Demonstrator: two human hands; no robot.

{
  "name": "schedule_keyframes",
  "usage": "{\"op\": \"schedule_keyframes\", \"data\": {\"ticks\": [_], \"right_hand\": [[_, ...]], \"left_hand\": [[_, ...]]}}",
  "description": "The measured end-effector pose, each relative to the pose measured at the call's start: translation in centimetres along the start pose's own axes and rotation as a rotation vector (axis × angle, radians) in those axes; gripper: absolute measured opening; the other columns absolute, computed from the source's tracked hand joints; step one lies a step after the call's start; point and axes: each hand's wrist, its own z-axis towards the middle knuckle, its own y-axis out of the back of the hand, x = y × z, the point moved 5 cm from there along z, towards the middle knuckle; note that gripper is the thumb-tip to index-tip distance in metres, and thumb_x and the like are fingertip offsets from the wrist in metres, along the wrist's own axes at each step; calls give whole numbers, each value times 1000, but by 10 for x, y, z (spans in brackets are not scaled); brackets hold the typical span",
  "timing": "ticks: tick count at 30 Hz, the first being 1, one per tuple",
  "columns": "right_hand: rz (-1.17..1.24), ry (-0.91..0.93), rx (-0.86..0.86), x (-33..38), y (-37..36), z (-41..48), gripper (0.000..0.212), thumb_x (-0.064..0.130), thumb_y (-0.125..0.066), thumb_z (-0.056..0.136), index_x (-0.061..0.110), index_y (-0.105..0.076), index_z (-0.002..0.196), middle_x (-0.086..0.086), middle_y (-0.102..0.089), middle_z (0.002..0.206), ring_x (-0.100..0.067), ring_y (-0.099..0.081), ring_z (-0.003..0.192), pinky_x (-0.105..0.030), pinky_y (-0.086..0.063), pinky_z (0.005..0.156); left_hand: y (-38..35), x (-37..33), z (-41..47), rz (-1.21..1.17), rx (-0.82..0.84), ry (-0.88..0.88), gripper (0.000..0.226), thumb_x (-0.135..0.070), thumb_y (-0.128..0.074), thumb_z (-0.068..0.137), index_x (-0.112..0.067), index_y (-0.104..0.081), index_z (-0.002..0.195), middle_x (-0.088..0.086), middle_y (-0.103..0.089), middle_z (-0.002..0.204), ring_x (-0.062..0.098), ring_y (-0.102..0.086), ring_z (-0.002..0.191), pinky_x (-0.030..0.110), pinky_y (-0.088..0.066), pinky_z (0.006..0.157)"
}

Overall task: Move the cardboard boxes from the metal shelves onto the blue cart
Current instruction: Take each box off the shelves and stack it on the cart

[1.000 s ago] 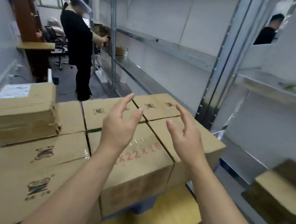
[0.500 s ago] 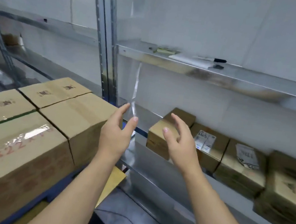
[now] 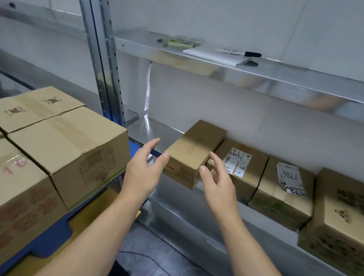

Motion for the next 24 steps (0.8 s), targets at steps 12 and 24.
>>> {"op": "schedule_keyframes", "data": {"ticks": [12, 24], "right_hand": [[-68, -228, -61, -43, -56, 69, 52, 41, -56, 96, 37, -43, 146, 6, -47, 150, -13, -41, 139, -37, -34, 115], [-161, -385, -93, -79, -85, 105, 60, 40, -60, 94, 40, -37, 150, 2, -42, 154, -17, -39, 141, -30, -30, 114]], "left_hand": [[-41, 66, 92, 69, 179, 87, 42, -36, -61, 95, -35, -54, 136, -16, -50, 130, 1, -44, 118, 21, -32, 95], [-81, 119, 156, 61, 376, 139, 40, -39, -63, 92, -53, -54, 128, -11, -42, 149, 11, -42, 135, 44, -38, 112]]}}
